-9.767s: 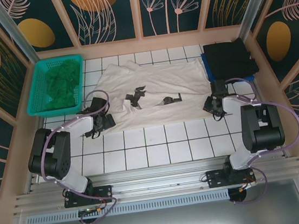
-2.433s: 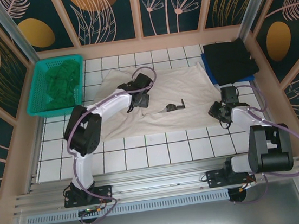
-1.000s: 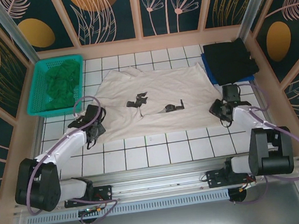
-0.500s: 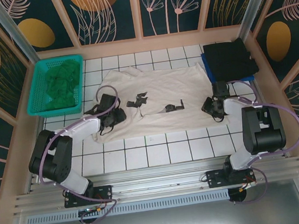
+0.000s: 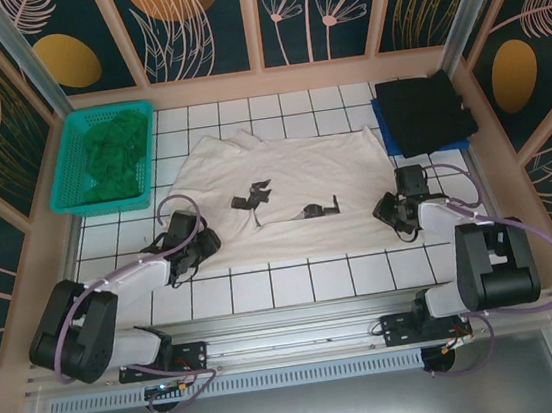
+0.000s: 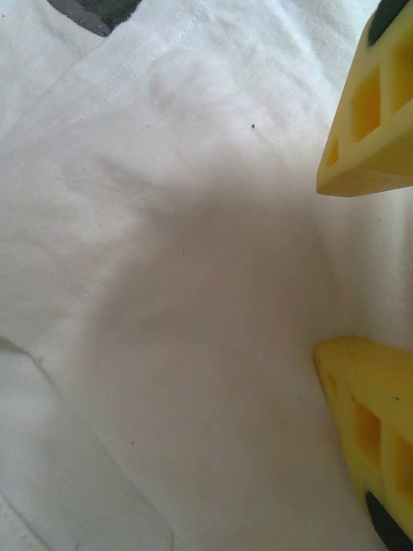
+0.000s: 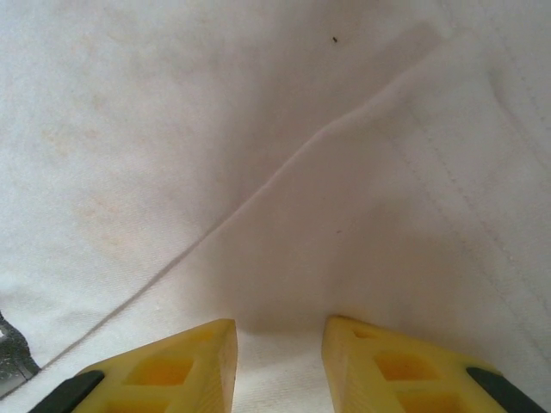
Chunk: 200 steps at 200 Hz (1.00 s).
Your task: Fold and stack the t-shirts
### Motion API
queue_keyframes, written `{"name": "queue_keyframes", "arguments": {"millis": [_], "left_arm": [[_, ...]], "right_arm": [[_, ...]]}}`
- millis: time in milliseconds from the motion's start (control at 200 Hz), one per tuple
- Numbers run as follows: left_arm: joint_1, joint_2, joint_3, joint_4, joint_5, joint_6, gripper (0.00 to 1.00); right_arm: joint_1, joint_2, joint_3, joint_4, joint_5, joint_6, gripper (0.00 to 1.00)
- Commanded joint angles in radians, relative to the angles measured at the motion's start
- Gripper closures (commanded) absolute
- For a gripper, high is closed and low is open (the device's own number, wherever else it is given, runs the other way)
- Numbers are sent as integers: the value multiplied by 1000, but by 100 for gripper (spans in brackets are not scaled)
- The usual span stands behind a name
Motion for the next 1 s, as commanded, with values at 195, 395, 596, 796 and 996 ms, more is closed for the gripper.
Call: {"name": "queue_keyframes", "arguments": {"millis": [195, 395, 596, 796, 996], "left_arm": [[29, -143, -1, -352, -95, -21, 34], [31, 26, 340, -370, -136, 129, 26], [59, 334, 752, -348, -162, 271, 26], [92, 787, 1300, -479, -230, 396, 30], [138, 1193, 1857, -663, -237, 447, 32]], "right_arm": [[-4, -61, 150, -187, 89, -41, 62], [6, 109, 380, -129, 87, -117, 62], [16, 372, 598, -114, 136, -177, 62], [19, 615, 826, -151, 237, -234, 62], [19, 768, 973, -169, 241, -258, 62]]}}
